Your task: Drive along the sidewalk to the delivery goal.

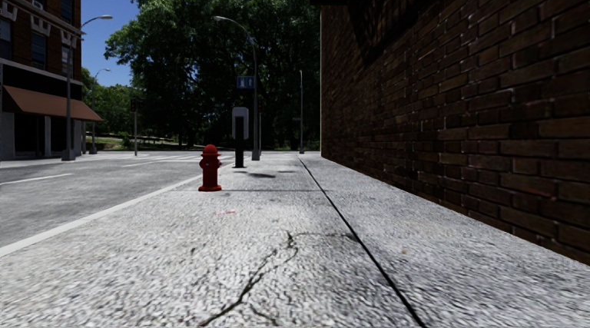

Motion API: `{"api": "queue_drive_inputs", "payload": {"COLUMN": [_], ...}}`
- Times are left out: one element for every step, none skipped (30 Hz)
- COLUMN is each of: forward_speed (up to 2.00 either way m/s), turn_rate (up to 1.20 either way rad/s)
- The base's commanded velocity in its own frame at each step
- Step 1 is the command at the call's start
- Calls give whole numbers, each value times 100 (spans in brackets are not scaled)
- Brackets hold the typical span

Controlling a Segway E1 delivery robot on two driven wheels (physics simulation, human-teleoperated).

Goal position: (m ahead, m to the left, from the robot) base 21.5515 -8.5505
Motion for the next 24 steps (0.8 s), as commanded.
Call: {"api": "queue_drive_inputs", "payload": {"forward_speed": [200,200,200,200,200,200,200,200,200,200,200,200,200,200,200,200,200,200,200,200,200,200,200,200], "turn_rate": [0,0,0,0,0,0,0,0,0,0,0,0,0,0,0,0,0,0,0,0,0,0,0,0]}}
